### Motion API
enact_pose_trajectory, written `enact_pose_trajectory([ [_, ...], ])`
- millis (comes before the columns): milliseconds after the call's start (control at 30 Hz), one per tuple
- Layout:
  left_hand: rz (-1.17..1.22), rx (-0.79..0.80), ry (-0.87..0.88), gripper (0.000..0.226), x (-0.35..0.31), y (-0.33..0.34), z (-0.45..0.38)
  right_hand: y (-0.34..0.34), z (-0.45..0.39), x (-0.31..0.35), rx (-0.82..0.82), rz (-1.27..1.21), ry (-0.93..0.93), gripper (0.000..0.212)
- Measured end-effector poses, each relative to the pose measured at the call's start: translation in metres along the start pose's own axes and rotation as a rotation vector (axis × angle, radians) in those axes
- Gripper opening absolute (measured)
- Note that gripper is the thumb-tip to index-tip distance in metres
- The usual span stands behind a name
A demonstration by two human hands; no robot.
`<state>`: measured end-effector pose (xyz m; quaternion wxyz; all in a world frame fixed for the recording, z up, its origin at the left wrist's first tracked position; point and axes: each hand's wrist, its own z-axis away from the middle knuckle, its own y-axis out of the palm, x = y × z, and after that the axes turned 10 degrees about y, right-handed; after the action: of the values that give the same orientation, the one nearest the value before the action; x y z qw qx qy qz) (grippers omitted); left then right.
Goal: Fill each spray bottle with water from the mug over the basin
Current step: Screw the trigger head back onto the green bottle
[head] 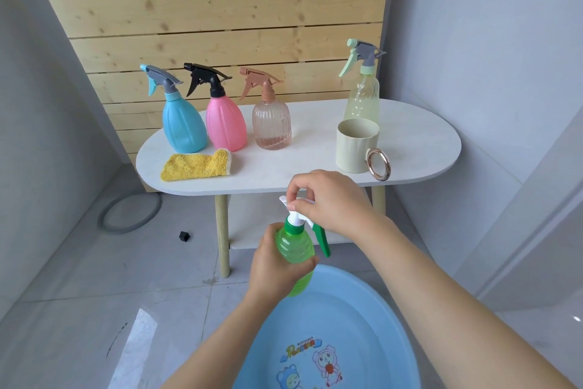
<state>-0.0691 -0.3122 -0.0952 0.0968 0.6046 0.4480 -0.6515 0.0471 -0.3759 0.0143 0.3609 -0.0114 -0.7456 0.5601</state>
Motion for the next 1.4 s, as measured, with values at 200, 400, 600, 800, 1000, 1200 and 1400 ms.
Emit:
enact_pose_trajectory([
  [200, -0.03, -0.018, -0.023, 0.062, 0.001, 0.0, 0.001, -0.006, -0.003, 0.003, 0.218, -0.179, 0.103, 0.025],
  [400, 0.005, -0.02, -0.036, 0.06, -0.002, -0.004, 0.001, -0.024, -0.004, -0.004, 0.582, -0.26, 0.086, 0.037],
  [600, 0.001, -0.013, -0.032, 0.062, 0.0, -0.005, 0.002, -0.028, -0.002, -0.02, 0.806, -0.426, 0.074, 0.049],
  [800, -0.004, -0.009, 0.008, 0.063, 0.003, -0.001, 0.002, -0.024, -0.004, -0.013, 0.571, -0.29, 0.064, 0.043],
  [1000, 0.036, -0.007, 0.006, 0.057, 0.0, 0.002, 0.001, -0.014, -0.008, -0.003, 0.22, -0.207, 0.073, 0.03],
  [1200, 0.007, -0.007, 0.025, 0.065, -0.001, 0.004, 0.001, -0.01, -0.007, 0.0, 0.086, -0.134, 0.065, 0.036],
  [1400, 0.015, -0.01, 0.027, 0.065, 0.001, 0.005, 0.001, -0.004, -0.005, -0.001, 0.002, -0.107, -0.019, 0.039],
])
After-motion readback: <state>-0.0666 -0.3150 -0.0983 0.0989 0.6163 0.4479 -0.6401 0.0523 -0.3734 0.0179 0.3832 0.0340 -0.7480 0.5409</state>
